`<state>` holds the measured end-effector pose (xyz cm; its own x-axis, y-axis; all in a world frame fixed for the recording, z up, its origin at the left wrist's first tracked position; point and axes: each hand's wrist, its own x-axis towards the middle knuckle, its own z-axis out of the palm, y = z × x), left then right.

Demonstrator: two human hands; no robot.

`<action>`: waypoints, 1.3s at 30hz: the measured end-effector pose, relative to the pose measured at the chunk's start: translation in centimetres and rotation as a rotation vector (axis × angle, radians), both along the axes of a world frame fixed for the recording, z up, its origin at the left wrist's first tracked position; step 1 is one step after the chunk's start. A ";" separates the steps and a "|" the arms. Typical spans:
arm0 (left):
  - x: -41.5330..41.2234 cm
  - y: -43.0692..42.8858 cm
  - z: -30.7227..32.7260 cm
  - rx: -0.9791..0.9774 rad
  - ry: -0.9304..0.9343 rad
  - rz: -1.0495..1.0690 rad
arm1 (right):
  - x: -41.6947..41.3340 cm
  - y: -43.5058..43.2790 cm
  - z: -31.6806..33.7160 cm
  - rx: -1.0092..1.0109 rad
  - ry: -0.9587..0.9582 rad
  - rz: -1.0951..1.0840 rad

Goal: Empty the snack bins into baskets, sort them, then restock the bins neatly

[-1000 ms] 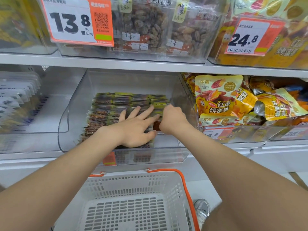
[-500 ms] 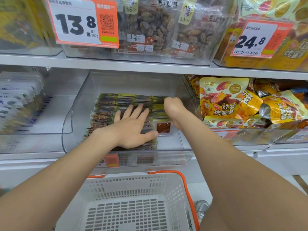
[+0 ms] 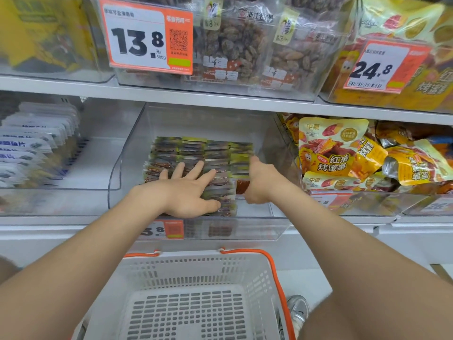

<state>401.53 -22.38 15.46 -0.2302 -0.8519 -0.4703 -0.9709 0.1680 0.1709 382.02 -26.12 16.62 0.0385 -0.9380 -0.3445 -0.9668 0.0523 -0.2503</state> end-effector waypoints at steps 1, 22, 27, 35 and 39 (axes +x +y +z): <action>0.3 0.1 0.1 0.019 -0.014 0.005 | -0.1 0.1 -0.5 -0.041 0.027 0.046; 2.0 -2.2 -2.3 -0.079 -0.094 0.179 | 3.1 0.4 -3.8 -0.057 0.096 0.432; 2.0 -1.9 -2.1 -0.096 0.003 0.204 | 3.4 0.2 -4.4 -0.063 0.065 0.416; 3.5 4.9 2.8 -0.355 0.211 0.013 | 0.9 3.7 2.2 -0.411 -0.323 0.472; 4.6 7.6 3.8 -0.384 0.129 -0.029 | -0.7 7.8 2.8 -0.202 -0.174 0.625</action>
